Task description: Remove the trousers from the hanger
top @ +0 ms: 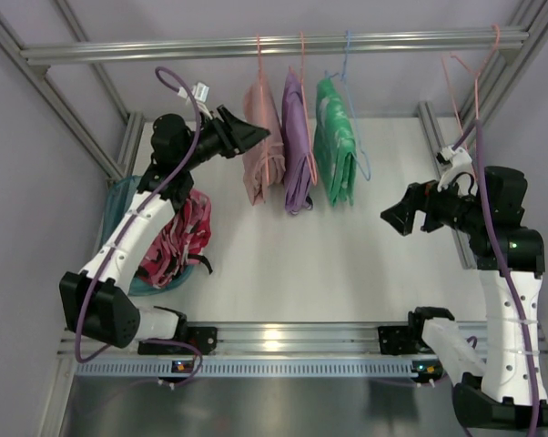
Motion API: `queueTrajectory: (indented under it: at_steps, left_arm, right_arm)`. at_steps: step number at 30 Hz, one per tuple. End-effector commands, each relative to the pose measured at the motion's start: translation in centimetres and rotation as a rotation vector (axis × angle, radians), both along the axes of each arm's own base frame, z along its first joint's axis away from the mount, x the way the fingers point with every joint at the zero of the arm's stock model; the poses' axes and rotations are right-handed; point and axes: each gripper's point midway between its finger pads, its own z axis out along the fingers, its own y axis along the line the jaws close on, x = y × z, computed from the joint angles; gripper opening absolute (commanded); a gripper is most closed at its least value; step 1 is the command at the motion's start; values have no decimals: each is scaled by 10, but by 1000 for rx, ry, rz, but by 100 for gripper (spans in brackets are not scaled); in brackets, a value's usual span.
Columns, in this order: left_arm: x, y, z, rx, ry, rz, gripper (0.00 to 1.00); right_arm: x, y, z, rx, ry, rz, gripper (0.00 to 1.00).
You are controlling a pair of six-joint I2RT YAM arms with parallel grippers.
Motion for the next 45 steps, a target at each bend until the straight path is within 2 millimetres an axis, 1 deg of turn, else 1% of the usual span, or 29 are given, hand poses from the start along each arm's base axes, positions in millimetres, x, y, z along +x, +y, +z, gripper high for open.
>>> queueTrajectory:
  at_steps: [1,3,4,5,8,9,10,11,15,16,18,19,21,22,25,30,33,37,38,40,41,42,43,44,45]
  left_arm:
    - [1,-7,34,-62,-116,-17,59]
    - [4,-10,35,-68,-113,-19,57]
    - [7,-13,32,-71,-105,-27,55]
    - [7,-14,32,-75,-108,-33,52]
    - [7,-19,32,-88,-91,-58,49]
    - [7,-21,33,-100,-84,-66,46]
    - [8,-23,33,-106,-84,-73,45]
    - [7,-25,33,-113,-79,-78,41]
    - [5,-26,41,-143,-82,-89,31]
    - [3,-27,46,-155,-91,-97,29]
    - [2,-28,46,-183,-57,-110,28]
    - [0,-29,48,-196,-51,-119,20]
    - [-5,-30,57,-240,-47,-141,8]
    - [-7,-28,61,-257,-39,-139,0]
    - [-11,-26,78,-294,-62,-132,0]
    - [-23,-20,113,-368,-130,-141,0]
    - [-29,-17,128,-392,-151,-139,0]
    - [-40,-11,147,-407,-197,-135,0]
    - [-46,-10,152,-412,-208,-141,0]
    - [-51,-8,153,-409,-217,-143,0]
    - [-60,-5,157,-409,-233,-150,0]
    - [-64,-5,157,-405,-242,-151,0]
    - [-66,-4,152,-394,-246,-148,0]
    - [-75,-2,156,-394,-262,-153,0]
    - [-78,0,154,-393,-259,-149,0]
  right_arm:
    - [5,0,15,14,-63,1,99]
    - [5,0,16,14,-64,-2,99]
    - [5,0,16,13,-67,-3,100]
    - [5,-1,16,12,-69,-6,99]
    - [4,-2,16,9,-68,-9,100]
    - [4,-2,15,9,-68,-9,99]
    - [5,-2,16,10,-70,-10,99]
    - [5,-2,15,11,-68,-14,99]
    - [6,-4,18,7,-72,-22,99]
    - [6,-4,18,6,-70,-23,99]
    - [7,-4,21,5,-78,-24,99]
    - [8,-5,21,4,-79,-26,99]
    - [9,-6,23,1,-85,-35,99]
    - [9,-6,23,-1,-89,-37,99]
    - [8,-5,27,7,-99,-30,99]
    - [9,-4,37,8,-116,-26,99]
    - [7,-3,42,10,-126,-15,99]
    - [2,5,56,34,-164,32,99]
    - [2,6,60,40,-173,35,99]
    - [1,11,68,72,-181,53,99]
    - [-1,14,74,94,-184,59,99]
    - [1,16,80,108,-201,68,99]
    - [-1,20,86,140,-199,76,99]
    - [0,21,91,155,-208,82,99]
    - [0,23,95,167,-218,90,100]
